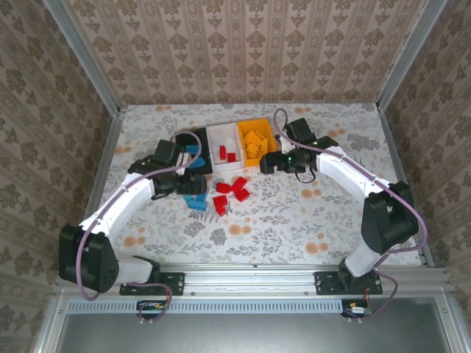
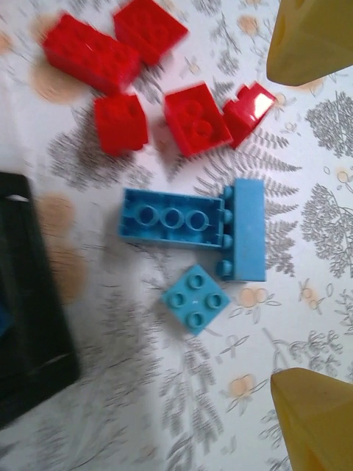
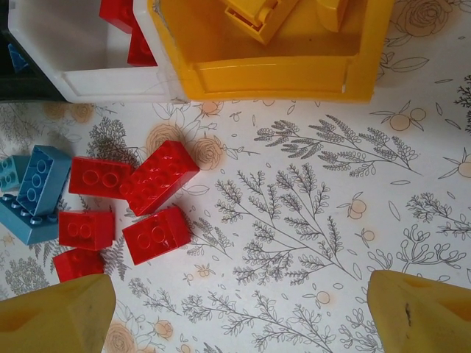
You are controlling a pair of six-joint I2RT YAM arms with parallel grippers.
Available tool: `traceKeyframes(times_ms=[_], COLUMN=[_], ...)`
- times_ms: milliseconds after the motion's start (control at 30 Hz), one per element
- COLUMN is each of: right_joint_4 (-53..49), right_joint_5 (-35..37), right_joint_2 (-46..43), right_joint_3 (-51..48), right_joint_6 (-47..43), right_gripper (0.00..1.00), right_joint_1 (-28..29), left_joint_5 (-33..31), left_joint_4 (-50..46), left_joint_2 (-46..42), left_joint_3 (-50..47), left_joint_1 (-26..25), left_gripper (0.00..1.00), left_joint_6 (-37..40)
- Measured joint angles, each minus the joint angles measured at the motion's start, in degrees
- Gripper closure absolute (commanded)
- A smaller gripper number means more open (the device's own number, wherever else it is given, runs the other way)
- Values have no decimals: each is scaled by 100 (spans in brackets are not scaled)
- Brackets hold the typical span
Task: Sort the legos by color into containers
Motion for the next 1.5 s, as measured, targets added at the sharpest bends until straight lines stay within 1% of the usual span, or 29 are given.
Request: traceKeyframes(times_ms=[133,333,500,1000,1200,1267,1367,1500], right_joint_4=[4,2,2,2,0,0,0,0], right_joint_5=[-35,-37,-37,-81,-116,-116,-118,-118], right_joint_2=[37,50,52,59,59,59,63,103], right_joint_3=[0,0,0,0,0,0,0,0], right_joint_6=[50,63,63,63,63,63,63,63], right_gripper=[10,10,10,9,9,9,9,9], right_joint_1=[0,0,0,0,0,0,0,0], left_joint_5=[-2,-48,-120,-603,-721,-778,-820,-894], left_joint_4=[197,442,518,540,544,542,540,540], left_joint_2=[157,538,640,892,1268,1405,1550,1604], left_joint_3=[-348,-372,-402,-472,-472,-472,-470,-463], left_joint_1=[-221,-455,-693,-758,-890,-933,-970,-970], left_gripper=[2,5,7,10,13,15,21,24], left_joint_6=[-219,-420,-518,-570,-570,-568,-570,-570])
